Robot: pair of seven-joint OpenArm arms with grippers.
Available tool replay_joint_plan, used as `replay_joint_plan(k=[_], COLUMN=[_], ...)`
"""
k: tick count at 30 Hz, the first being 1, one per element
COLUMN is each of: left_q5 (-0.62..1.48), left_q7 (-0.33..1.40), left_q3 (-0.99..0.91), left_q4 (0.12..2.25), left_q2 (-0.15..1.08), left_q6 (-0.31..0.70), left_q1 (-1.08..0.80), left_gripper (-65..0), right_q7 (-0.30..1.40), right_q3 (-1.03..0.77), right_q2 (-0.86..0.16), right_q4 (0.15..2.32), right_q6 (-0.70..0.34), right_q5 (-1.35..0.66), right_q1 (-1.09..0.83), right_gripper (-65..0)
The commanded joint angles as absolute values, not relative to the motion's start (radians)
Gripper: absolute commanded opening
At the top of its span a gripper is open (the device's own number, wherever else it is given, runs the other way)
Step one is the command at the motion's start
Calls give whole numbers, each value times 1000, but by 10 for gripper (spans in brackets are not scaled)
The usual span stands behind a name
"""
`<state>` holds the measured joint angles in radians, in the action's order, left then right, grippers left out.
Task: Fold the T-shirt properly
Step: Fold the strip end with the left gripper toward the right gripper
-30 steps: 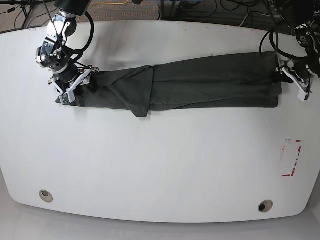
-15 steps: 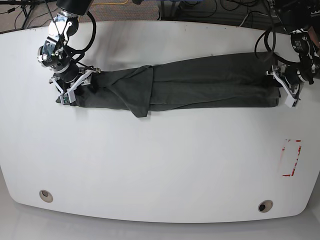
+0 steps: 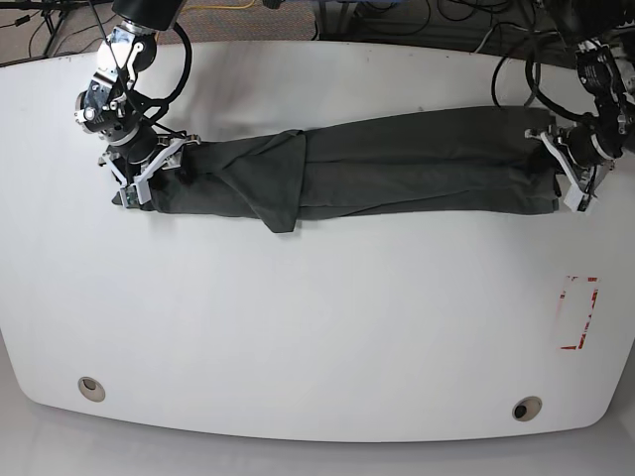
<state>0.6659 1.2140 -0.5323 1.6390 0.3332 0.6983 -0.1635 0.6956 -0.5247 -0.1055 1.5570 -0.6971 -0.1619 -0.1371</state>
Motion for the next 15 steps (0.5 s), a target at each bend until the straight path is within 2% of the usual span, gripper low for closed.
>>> replay_joint_plan(k=[1, 8, 15], left_q5=[682, 682, 680], left_q7=[1201, 1204, 1204], left_q3=[-516, -400, -228], left_q4=[1741, 1917, 1937], left_q2=[329, 269, 219], left_q6=[698, 698, 698], left_q1=[-177, -214, -163], left_gripper=[-596, -596, -596], right_q7=[710, 710, 710], right_q3=[-527, -529, -529], right_q2=[-113, -113, -96], right_q4=[1569, 1569, 1569], right_q6=[-698, -698, -698], right_q5=[-154, -154, -154], right_q1=[-137, -137, -137], right_gripper=[-338, -338, -338])
